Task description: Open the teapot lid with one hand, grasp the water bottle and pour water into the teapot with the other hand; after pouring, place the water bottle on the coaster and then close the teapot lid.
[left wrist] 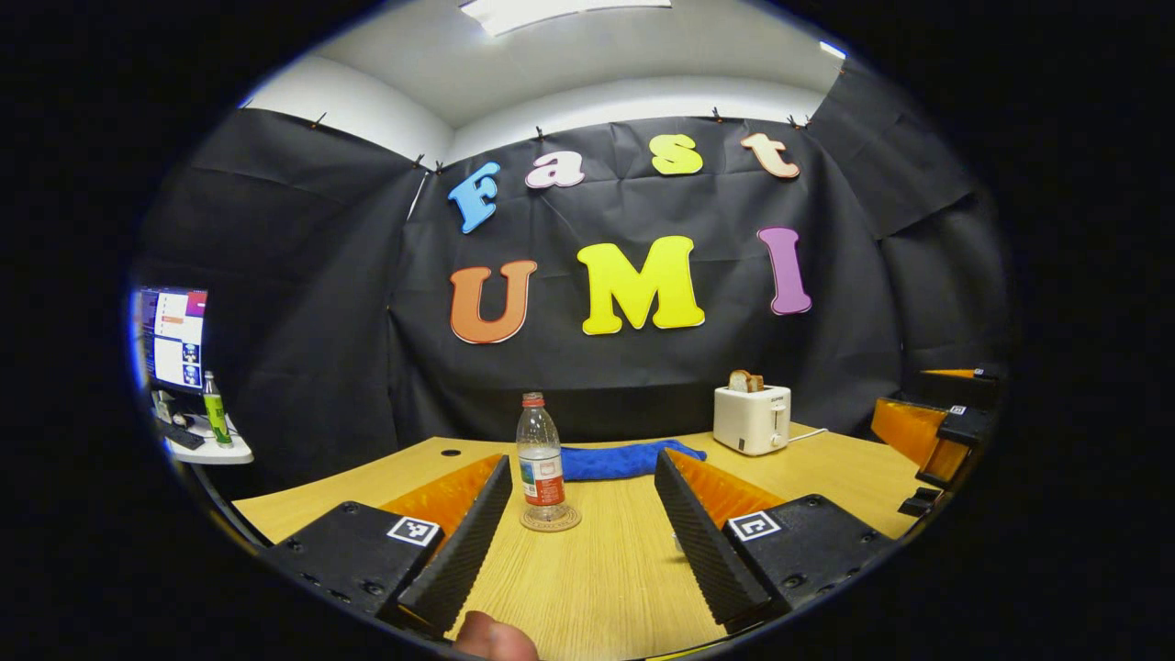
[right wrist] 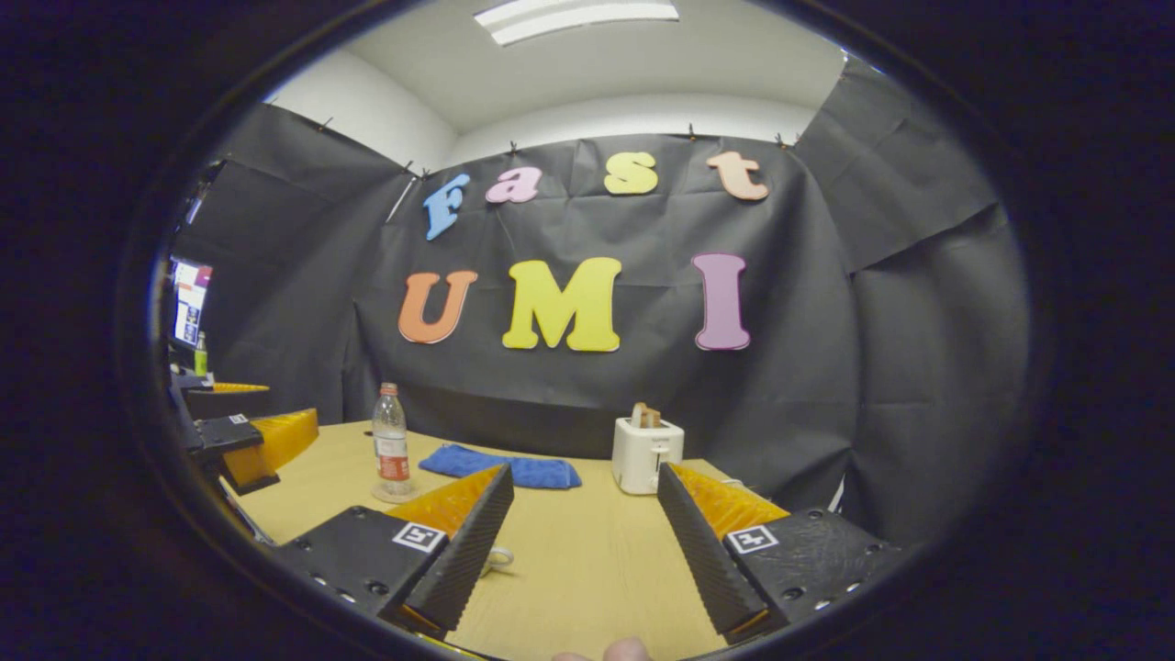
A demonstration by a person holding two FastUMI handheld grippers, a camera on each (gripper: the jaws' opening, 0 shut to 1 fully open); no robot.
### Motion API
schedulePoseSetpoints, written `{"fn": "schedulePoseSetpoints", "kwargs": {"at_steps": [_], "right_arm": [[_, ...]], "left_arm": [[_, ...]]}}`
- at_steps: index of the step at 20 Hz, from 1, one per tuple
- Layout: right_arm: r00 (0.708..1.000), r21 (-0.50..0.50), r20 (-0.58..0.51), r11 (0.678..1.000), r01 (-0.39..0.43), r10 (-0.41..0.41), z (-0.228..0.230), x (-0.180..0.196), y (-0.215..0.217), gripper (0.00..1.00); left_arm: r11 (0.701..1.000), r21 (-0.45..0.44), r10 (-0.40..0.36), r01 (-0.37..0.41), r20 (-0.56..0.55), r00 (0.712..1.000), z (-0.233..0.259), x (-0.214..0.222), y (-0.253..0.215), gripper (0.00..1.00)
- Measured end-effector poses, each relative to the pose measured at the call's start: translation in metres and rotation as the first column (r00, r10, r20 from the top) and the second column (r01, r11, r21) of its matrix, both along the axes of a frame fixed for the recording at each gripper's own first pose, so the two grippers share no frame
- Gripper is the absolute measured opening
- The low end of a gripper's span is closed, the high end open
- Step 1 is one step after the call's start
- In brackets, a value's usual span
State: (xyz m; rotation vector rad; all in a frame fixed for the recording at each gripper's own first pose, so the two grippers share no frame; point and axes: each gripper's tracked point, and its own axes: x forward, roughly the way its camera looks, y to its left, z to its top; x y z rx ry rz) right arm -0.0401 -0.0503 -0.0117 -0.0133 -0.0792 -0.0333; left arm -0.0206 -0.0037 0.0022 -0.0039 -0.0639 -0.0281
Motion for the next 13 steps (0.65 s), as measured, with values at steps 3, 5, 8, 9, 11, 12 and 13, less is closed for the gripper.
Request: {"fn": "schedulePoseSetpoints", "kwargs": {"at_steps": [3,5,8,9,11,12,13], "right_arm": [[0.999,0.003,0.006,0.999,0.034,-0.034,0.003,-0.004,-0.006,0.95],[1.0,-0.004,0.008,1.0,0.029,-0.029,0.006,-0.006,0.001,0.95],[1.0,-0.021,0.008,1.0,0.003,-0.003,0.011,-0.006,0.016,0.96],[1.0,-0.021,0.01,1.0,-0.005,0.005,0.011,-0.007,0.021,0.95],[1.0,-0.009,0.012,1.0,-0.011,0.011,0.011,-0.006,0.024,0.93],[1.0,0.003,0.011,1.0,-0.012,0.012,0.012,-0.006,0.024,0.95],[1.0,0.012,0.008,1.0,-0.011,0.011,0.01,-0.006,0.025,0.95]], "left_arm": [[1.0,0.018,0.02,-0.02,0.008,1.0,0.002,-0.004,0.005,0.97],[1.0,-0.006,-0.003,0.002,-0.012,1.0,-0.001,-0.007,-0.002,0.98],[1.0,0.001,-0.003,0.003,-0.006,1.0,0.007,-0.01,0.004,0.98],[1.0,0.004,0.001,-0.001,0.008,1.0,0.011,-0.011,0.006,0.98],[1.0,-0.009,0.002,-0.002,0.021,1.0,0.015,-0.011,0.008,0.98],[1.0,-0.021,-0.004,0.004,0.021,1.0,0.015,-0.012,0.007,0.98],[1.0,-0.027,-0.01,0.01,0.019,1.0,0.015,-0.012,0.006,0.98]]}}
